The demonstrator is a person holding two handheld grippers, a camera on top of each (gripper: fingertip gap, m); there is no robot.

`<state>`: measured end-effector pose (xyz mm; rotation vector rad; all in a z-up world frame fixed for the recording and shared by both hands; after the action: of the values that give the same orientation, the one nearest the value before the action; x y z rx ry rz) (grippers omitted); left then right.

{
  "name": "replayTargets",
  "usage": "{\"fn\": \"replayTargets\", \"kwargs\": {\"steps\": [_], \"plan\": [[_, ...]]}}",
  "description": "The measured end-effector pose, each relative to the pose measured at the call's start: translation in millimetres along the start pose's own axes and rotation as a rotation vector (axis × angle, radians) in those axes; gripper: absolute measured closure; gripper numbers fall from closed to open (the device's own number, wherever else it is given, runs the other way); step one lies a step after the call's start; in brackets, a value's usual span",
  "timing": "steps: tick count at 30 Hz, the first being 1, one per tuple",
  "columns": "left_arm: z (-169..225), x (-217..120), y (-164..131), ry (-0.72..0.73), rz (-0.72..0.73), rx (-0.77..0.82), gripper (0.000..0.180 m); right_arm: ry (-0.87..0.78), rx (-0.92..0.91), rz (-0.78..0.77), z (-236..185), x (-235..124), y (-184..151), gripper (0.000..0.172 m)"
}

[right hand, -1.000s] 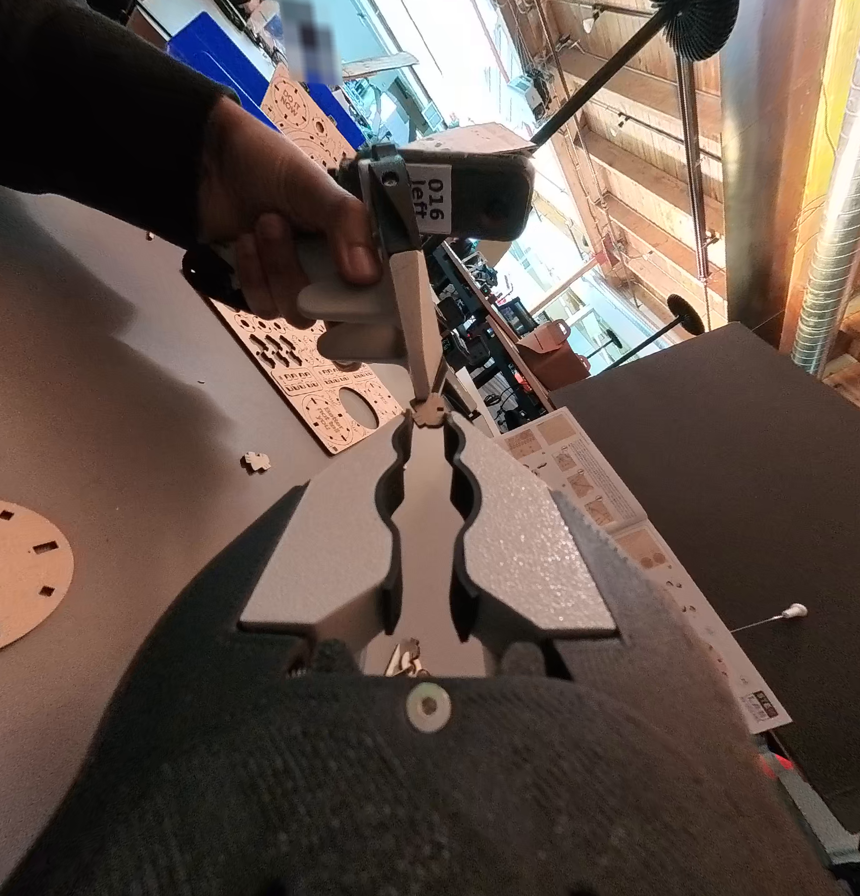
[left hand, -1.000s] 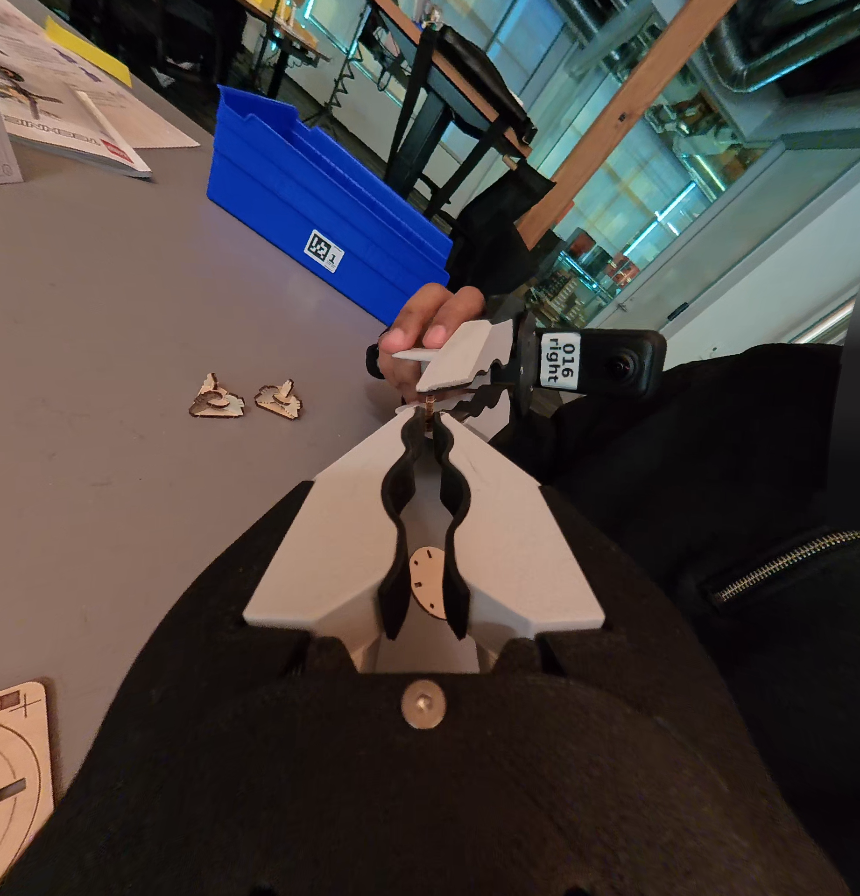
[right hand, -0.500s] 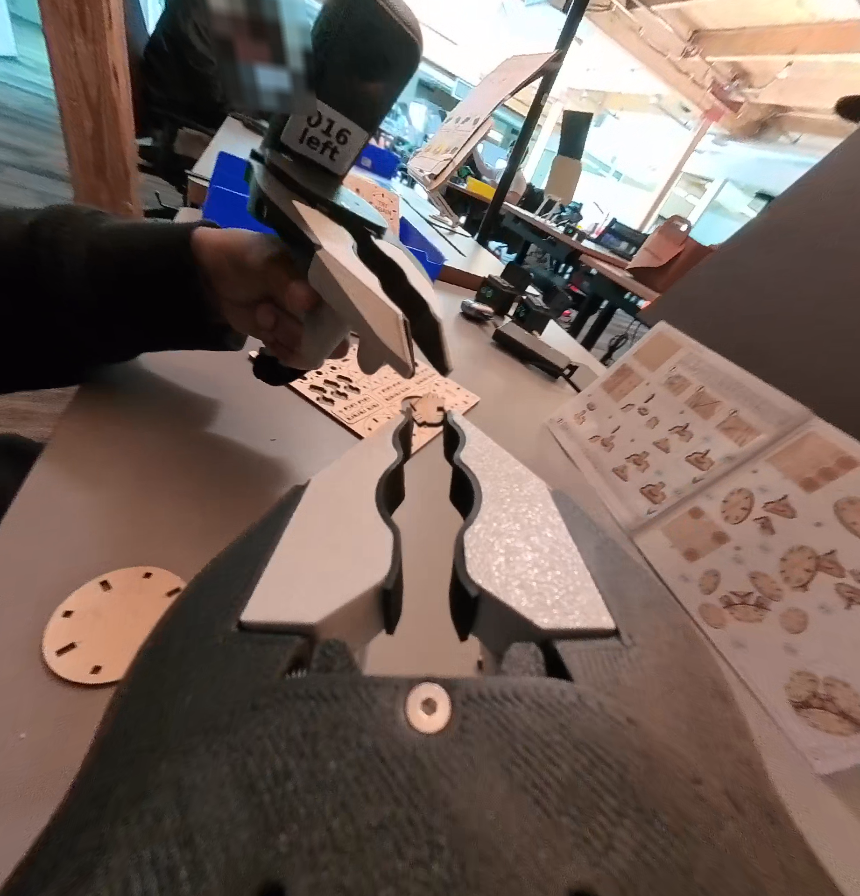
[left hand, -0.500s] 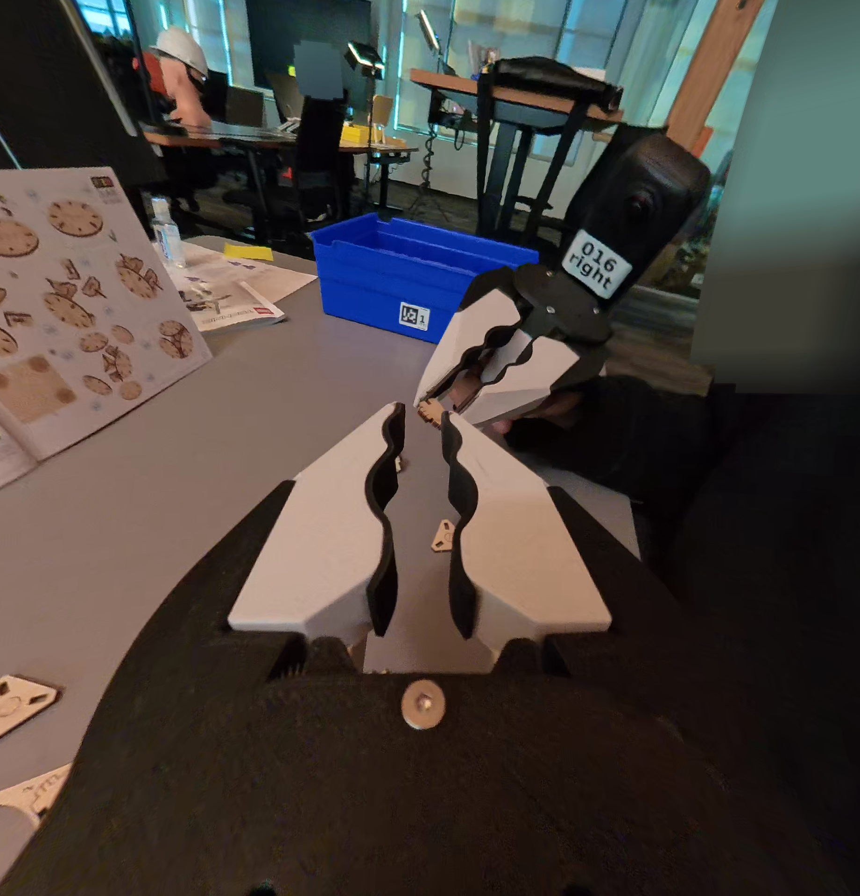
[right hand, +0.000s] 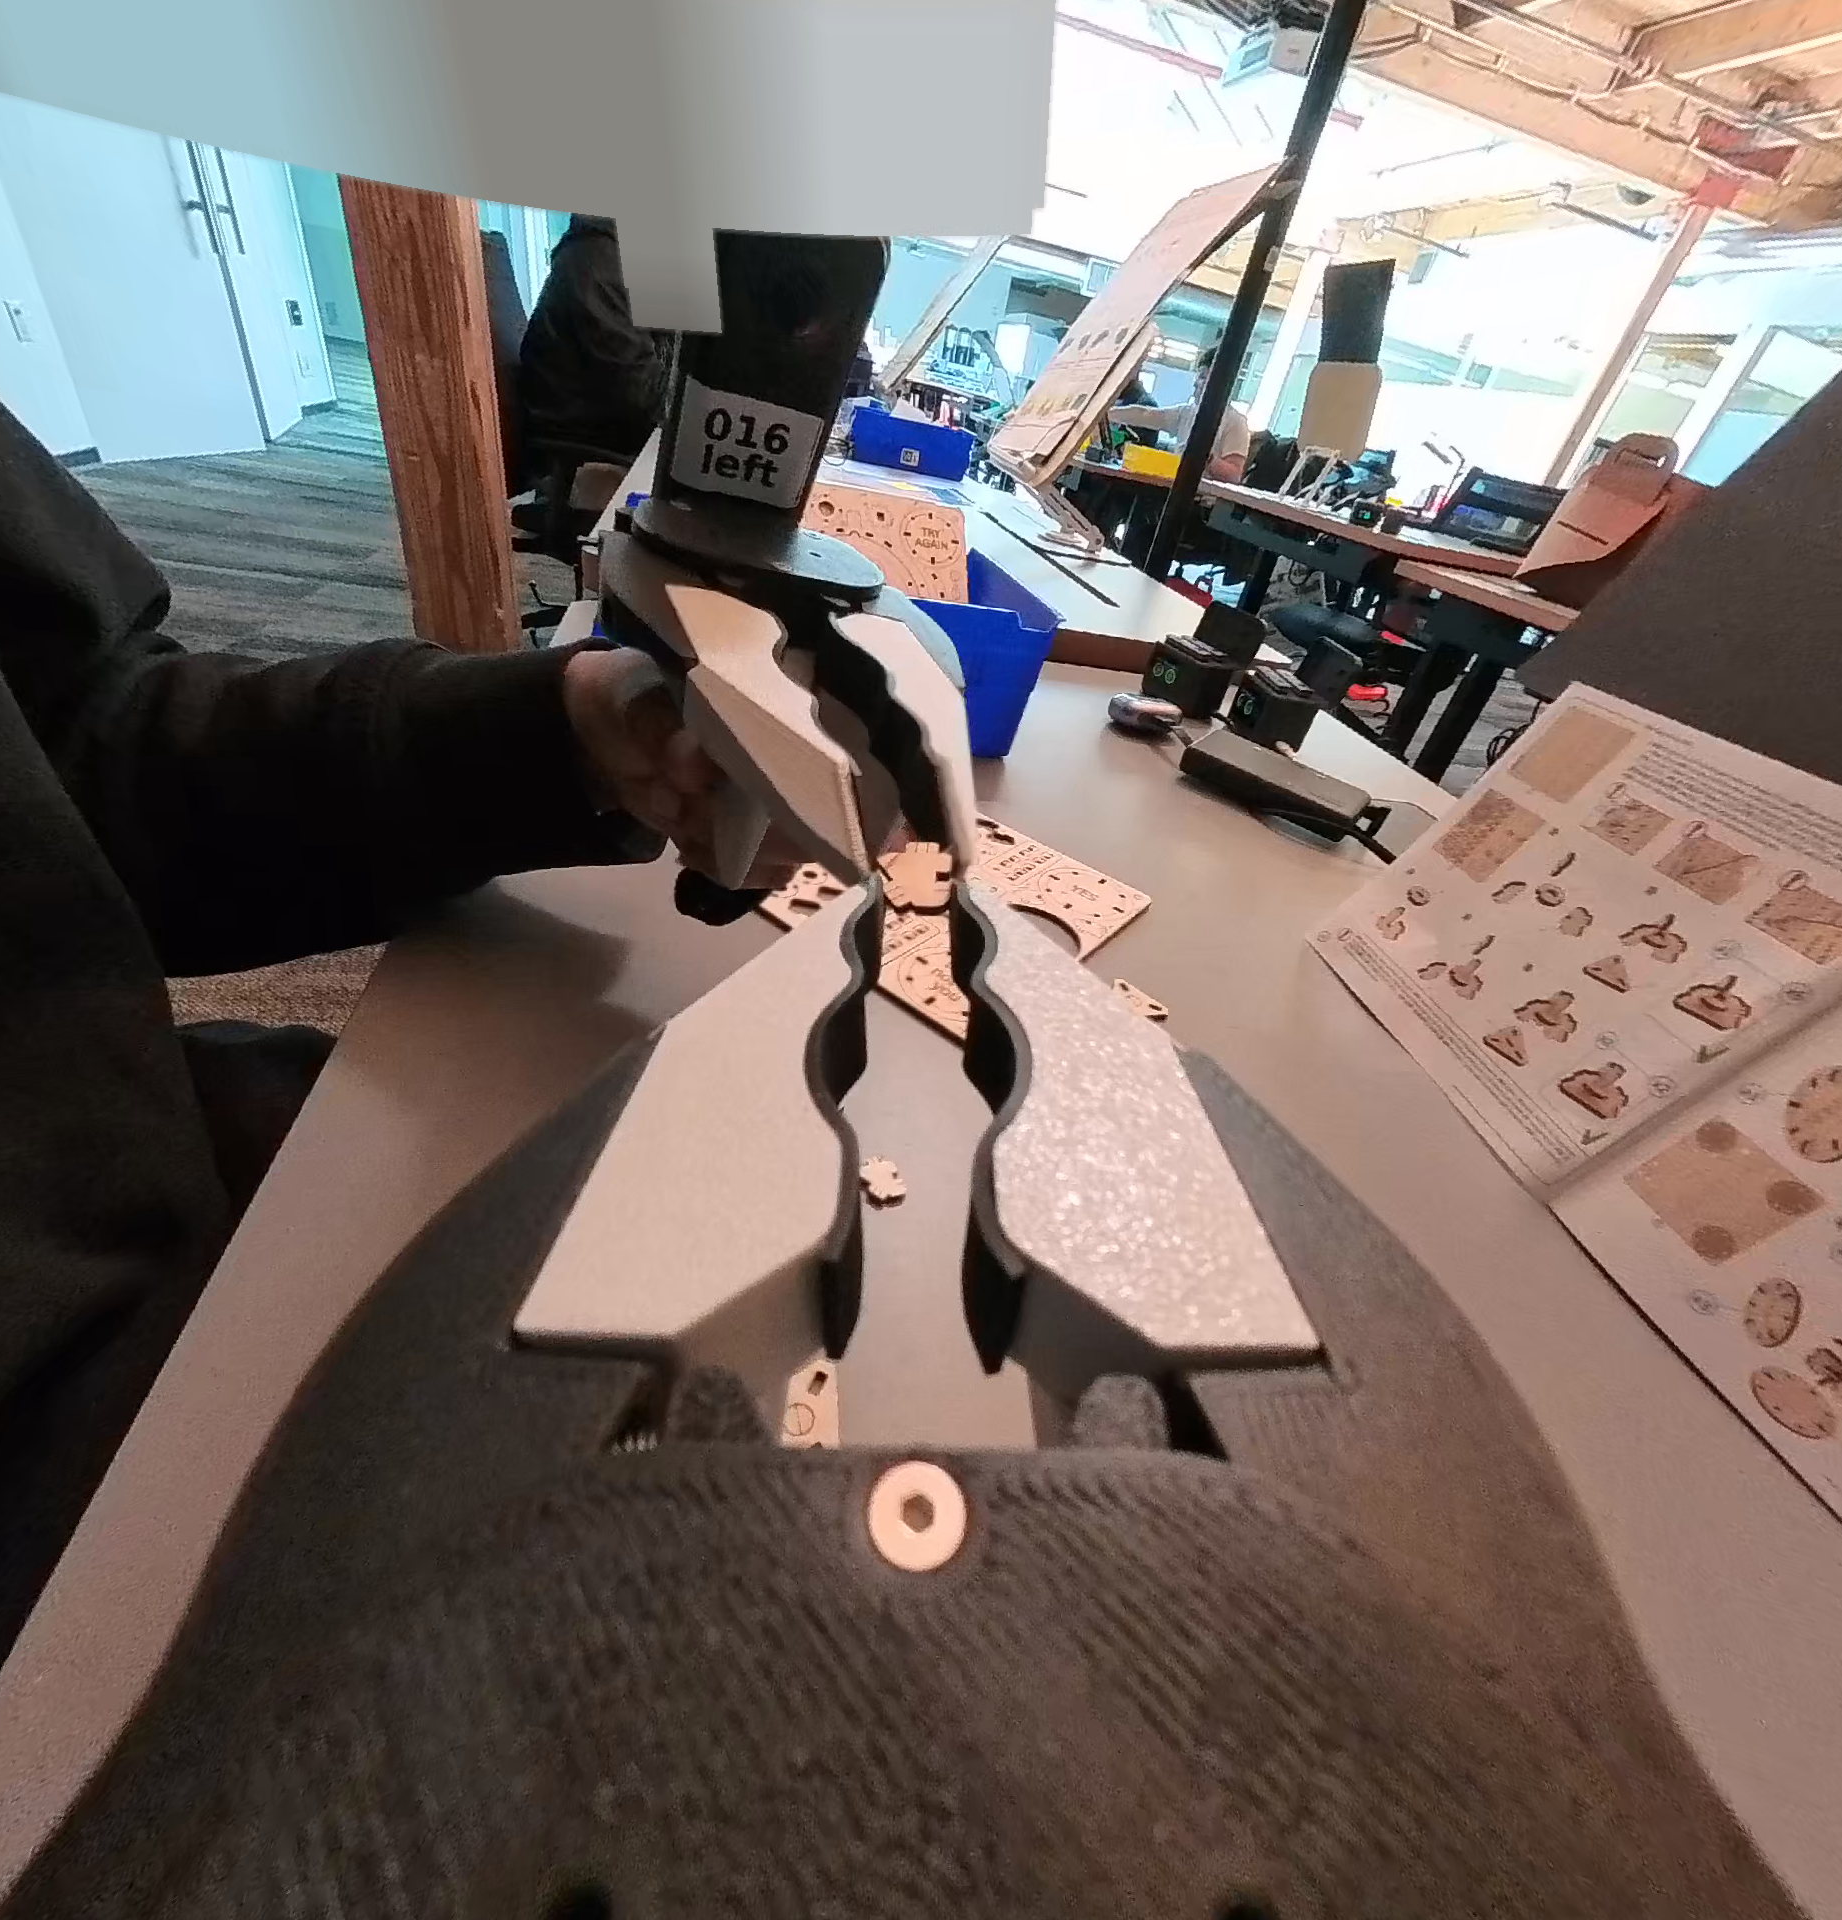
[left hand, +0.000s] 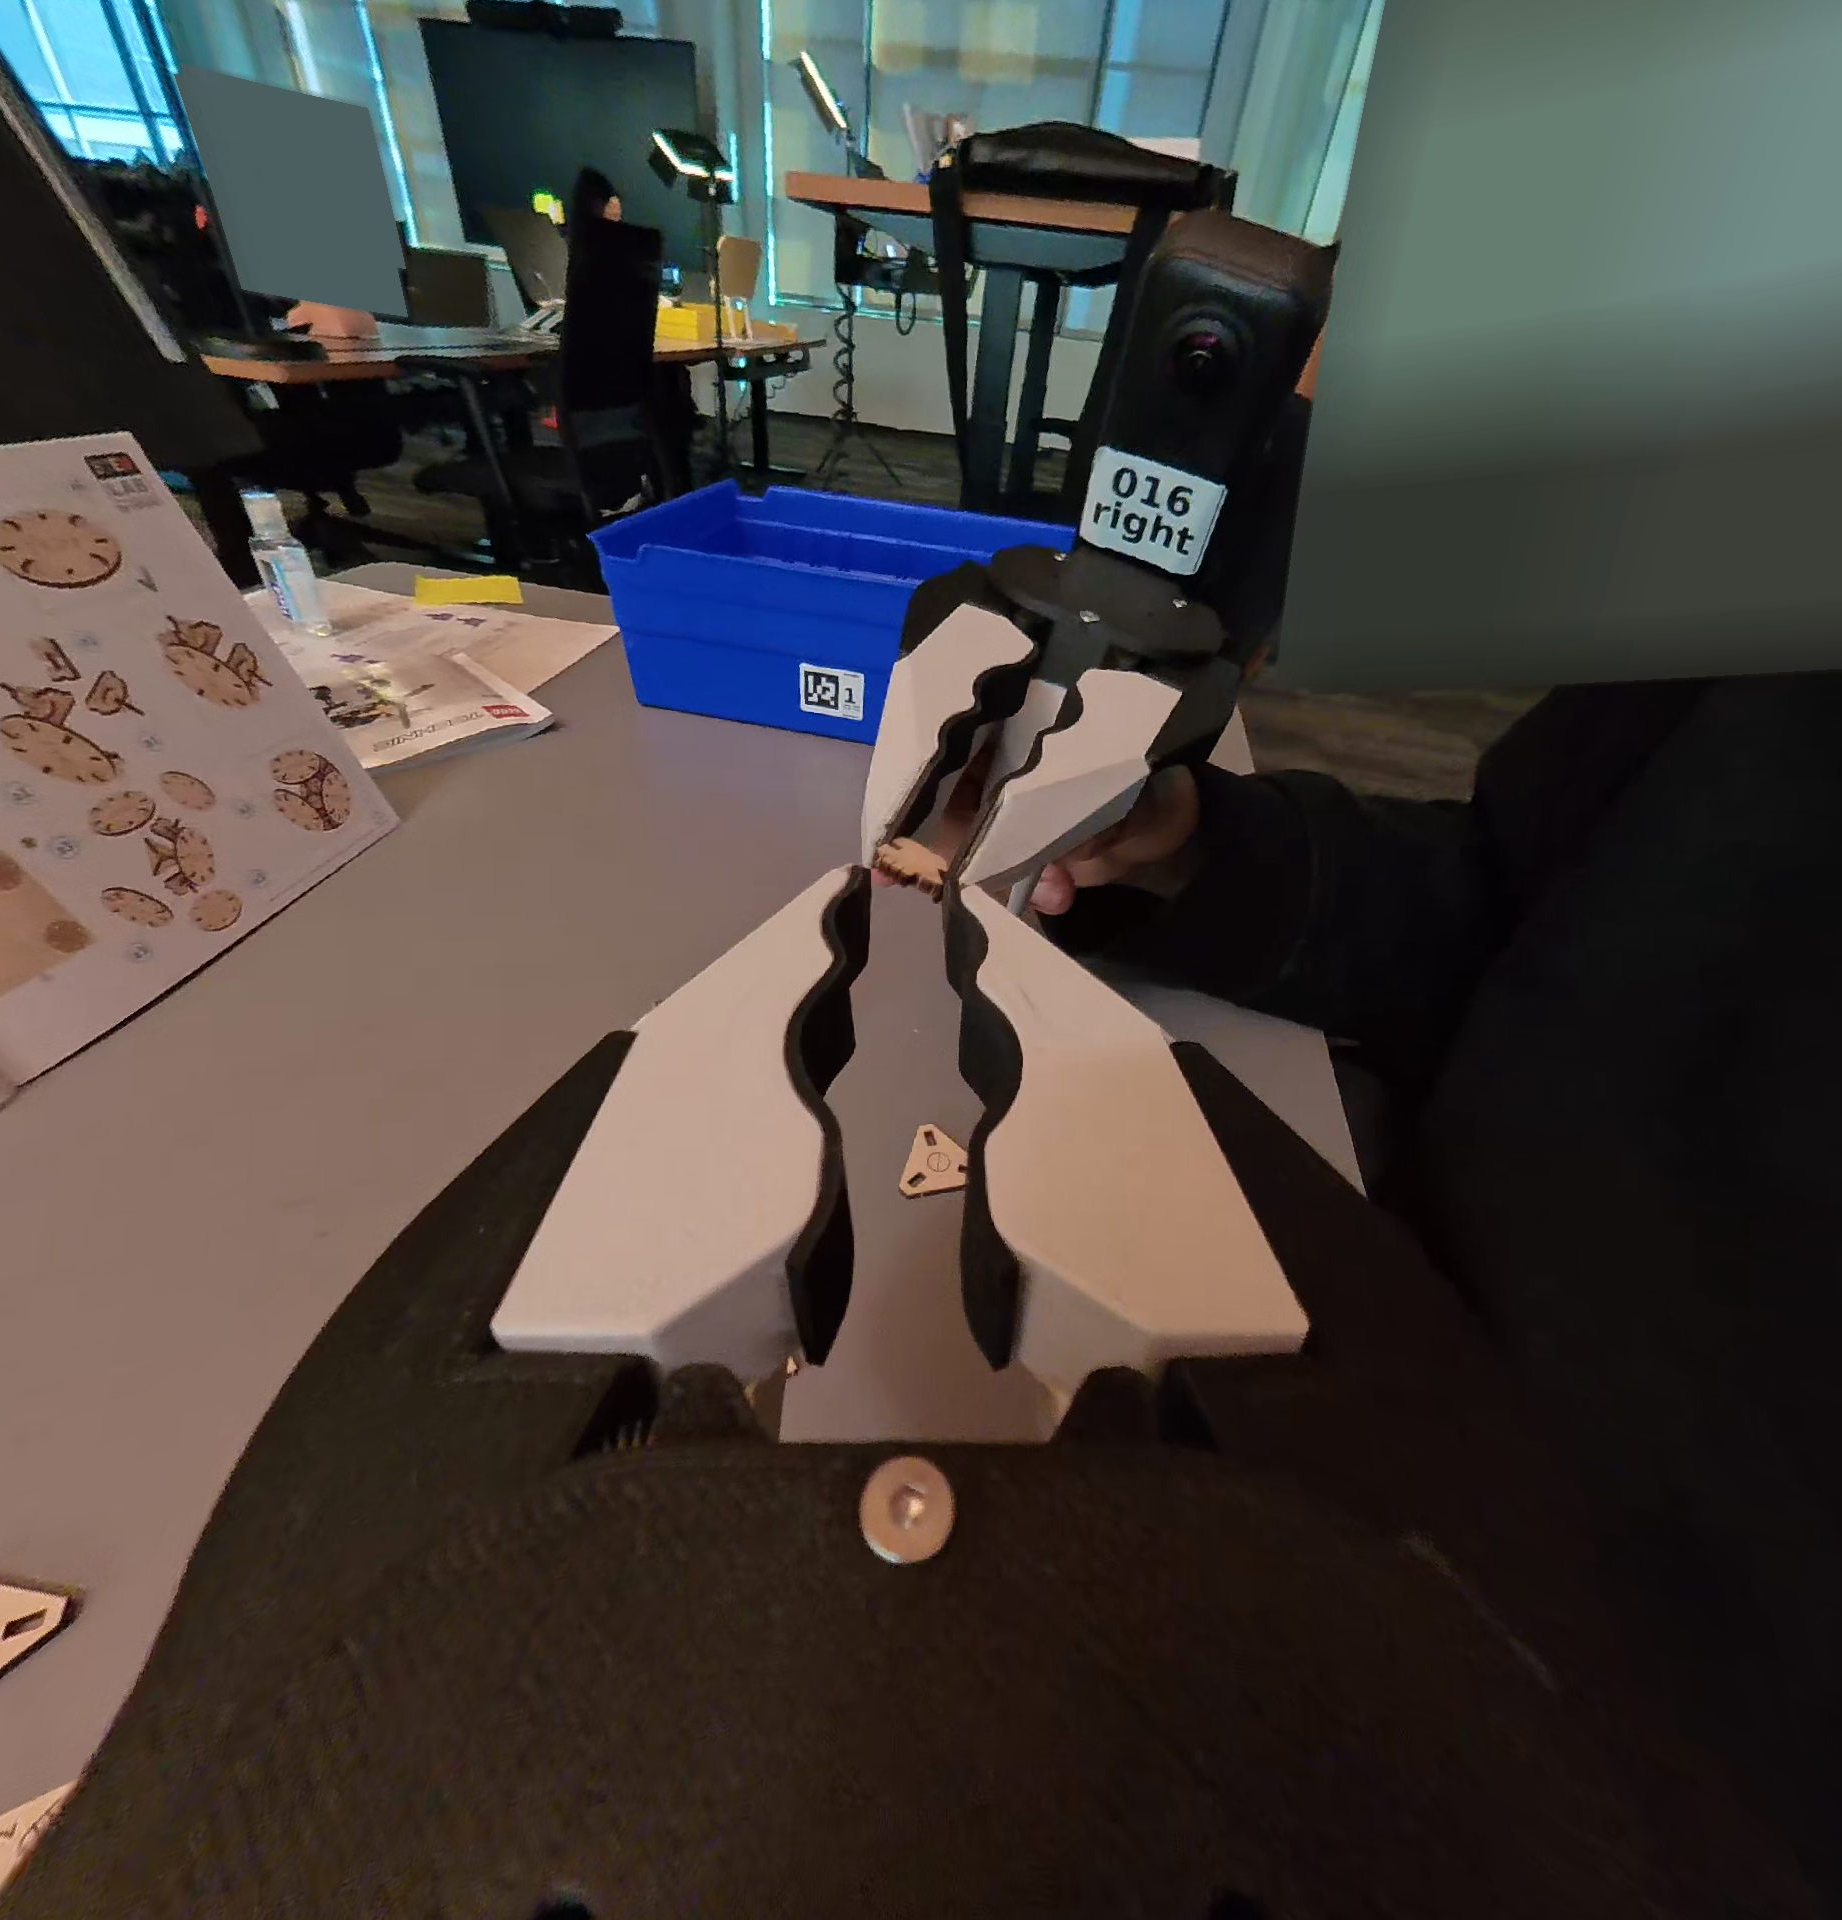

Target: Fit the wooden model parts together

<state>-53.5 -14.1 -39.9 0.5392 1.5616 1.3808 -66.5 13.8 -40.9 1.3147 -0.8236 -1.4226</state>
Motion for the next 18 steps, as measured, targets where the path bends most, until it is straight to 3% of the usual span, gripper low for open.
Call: {"fn": "replayTargets", "kwargs": {"steps": [9, 18], "plan": [[3.4, -2.6, 0.3, -0.026, 0.016, 0.024, 0.171, 0.012, -0.015, 0.017, -3.7, 0.5, 1.6, 0.161], [-5.2, -2.3, -3.0, -0.019, 0.010, -0.030, 0.170, -0.233, -0.230, 0.023, 0.5, 1.0, 1.3, 0.159]]}}
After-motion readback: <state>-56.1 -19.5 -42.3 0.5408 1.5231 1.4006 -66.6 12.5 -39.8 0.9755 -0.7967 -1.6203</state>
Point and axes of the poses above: each gripper's, where its closed fingertips meet, x out along the fingers, y out of its top, z = x × y across the jaws, the point moved 2 cm from there along -x, back along the fingers, and after that the axes turned 15 degrees about -z, right-handed, at the moved point
